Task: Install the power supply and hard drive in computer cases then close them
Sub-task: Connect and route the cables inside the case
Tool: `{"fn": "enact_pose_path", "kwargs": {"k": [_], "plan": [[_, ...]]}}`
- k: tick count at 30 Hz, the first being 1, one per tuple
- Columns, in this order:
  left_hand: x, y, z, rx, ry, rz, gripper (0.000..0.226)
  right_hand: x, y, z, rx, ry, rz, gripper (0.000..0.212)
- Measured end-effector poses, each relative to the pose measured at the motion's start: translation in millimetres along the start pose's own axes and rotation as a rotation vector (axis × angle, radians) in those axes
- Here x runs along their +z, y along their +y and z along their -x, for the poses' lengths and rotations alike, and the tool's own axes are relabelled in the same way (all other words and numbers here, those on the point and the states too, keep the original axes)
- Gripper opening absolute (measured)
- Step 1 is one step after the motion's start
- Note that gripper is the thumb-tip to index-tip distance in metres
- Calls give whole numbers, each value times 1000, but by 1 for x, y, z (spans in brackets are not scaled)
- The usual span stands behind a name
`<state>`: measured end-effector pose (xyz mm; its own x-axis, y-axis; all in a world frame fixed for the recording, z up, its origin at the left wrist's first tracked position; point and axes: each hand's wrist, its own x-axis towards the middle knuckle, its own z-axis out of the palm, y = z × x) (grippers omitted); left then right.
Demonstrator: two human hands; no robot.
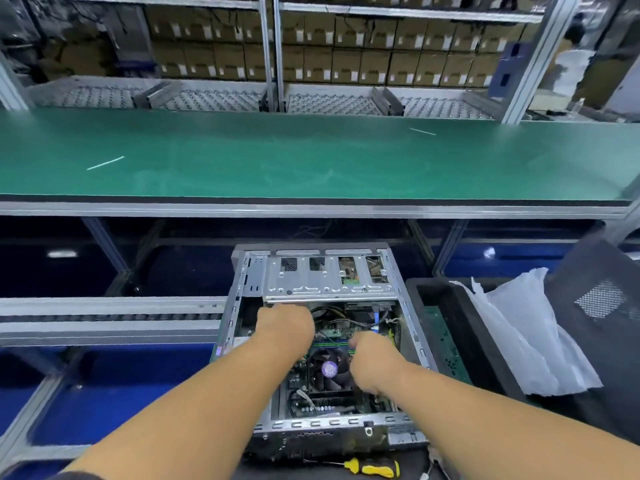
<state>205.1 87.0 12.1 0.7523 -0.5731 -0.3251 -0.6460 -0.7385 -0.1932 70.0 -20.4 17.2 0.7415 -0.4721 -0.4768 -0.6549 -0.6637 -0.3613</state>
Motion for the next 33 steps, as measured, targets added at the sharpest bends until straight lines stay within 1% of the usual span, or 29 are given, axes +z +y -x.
{"fn": "enact_pose_path", "kwargs": {"k": [2,3,5,8,11,12,14,16,18,19,20,23,24,27,28,29,30,31,33], "plan": [[8,12,-4,-24,-30,2,51,0,-3,-2,29,7,24,17],[12,15,-9,-45,-43,-7,57,-2,-6,-4,50,29,11,15],[15,16,-15,-75,-87,2,65,-3,-8,-11,50,75,47,26],[13,16,-27,-89,-163,-8,68,-6,-5,-17,91,101,54,27],[12,17,-40,-47,-278,-118,59,-4,1,-21,76,87,46,31],[14,18,-44,-34,-297,-149,54,-4,4,-22,71,83,45,31],[19,22,-49,10,-278,-167,44,-5,8,-22,46,73,52,28],[26,25,-54,26,-255,-85,30,-6,12,-22,40,51,42,25],[27,26,-59,-3,-246,79,16,-6,16,-23,55,54,12,22],[25,25,-62,-16,-258,145,13,-6,17,-24,53,58,0,22],[23,23,-66,-24,-271,200,15,-6,16,-25,39,48,-5,22],[20,16,-72,25,-293,192,30,-9,9,-29,-12,-2,55,12],[21,14,-73,50,-313,184,31,-10,6,-31,-20,-17,71,16],[17,10,-69,145,-398,141,28,-10,-1,-35,-44,-48,130,16],[20,10,-72,155,-408,100,27,-10,-2,-36,-42,-51,133,21],[22,11,-74,154,-374,82,23,-9,-3,-38,-45,-51,140,26],[22,11,-74,172,-360,16,16,-9,-3,-39,-47,-49,141,28],[22,12,-75,169,-368,-23,12,-8,-3,-41,-48,-45,134,27],[23,12,-77,160,-383,-62,11,-8,-3,-44,-41,-45,98,23]]}}
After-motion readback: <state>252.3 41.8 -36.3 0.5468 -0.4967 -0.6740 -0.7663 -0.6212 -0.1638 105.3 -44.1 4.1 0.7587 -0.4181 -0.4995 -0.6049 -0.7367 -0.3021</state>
